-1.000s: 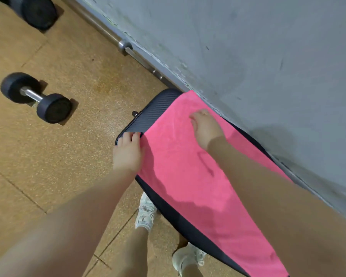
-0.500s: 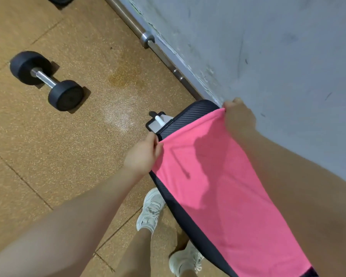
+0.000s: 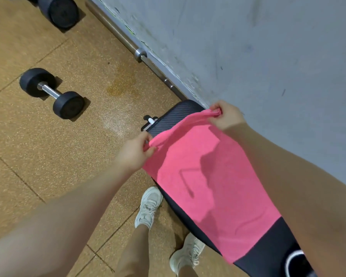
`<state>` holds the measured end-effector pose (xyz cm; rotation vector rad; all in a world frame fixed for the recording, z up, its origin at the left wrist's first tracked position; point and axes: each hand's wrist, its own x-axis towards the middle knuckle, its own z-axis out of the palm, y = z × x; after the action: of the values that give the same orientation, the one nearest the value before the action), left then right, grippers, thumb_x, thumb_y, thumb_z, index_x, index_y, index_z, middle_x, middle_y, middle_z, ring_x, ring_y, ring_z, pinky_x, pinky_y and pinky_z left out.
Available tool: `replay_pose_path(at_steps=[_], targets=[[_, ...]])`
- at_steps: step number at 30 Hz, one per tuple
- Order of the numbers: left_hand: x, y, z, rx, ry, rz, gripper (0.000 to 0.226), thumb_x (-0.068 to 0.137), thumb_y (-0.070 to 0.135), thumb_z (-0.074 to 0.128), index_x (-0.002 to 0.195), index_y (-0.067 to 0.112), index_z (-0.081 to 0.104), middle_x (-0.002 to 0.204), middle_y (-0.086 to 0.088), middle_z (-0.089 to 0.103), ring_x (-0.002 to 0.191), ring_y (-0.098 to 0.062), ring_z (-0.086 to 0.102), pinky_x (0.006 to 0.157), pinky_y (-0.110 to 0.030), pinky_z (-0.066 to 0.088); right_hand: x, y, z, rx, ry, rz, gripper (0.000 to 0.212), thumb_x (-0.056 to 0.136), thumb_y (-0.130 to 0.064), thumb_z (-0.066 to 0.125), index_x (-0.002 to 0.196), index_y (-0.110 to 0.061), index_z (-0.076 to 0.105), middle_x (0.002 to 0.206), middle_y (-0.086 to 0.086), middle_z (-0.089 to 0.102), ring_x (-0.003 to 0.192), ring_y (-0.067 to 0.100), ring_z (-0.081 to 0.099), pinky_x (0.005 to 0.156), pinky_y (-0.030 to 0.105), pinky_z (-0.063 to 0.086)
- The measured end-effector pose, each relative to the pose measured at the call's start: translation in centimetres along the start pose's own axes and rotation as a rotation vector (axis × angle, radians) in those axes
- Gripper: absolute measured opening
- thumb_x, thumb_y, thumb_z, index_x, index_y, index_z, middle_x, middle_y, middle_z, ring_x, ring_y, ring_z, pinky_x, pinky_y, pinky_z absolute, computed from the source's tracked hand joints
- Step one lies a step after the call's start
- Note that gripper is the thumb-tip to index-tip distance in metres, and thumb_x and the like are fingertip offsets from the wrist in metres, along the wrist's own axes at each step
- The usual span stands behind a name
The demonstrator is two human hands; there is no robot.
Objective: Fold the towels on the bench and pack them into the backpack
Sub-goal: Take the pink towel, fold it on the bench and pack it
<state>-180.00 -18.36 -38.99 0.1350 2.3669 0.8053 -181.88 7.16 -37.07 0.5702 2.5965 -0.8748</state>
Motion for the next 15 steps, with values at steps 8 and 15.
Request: replay_pose_path(at_steps=[8,15], targets=[[-7.7,6.3,9.6,-0.124,-0.297,0.188,0.029,0.08,0.001,0.058,0.071,0.022,0.041,0.054,0.006,0.041,0.042,-0.002,0.04,0.045,-0.012,0.032,-10.1,11.0,-2.5,0.307,0.192,0.334,0.025,0.085,-0.015,0.059,0.061,-0.007,0.061,0.064,0.018,0.061,0.063,0.015,0.049,0.064,0.028,0.043],[-13.9,11.7,18.3,-0.079,-0.656,0.248,0.025,0.077,-0.002,0.056,0.074,0.018,0.042,0.057,0.002,0.042,0.031,-0.003,0.035,0.034,-0.016,0.033,-17.6,21.1,-4.2,0.478,0.251,0.449,0.045,0.082,0.01,0.043,0.126,0.0,0.05,0.126,0.02,0.055,0.105,0.028,0.056,0.095,0.035,0.043]])
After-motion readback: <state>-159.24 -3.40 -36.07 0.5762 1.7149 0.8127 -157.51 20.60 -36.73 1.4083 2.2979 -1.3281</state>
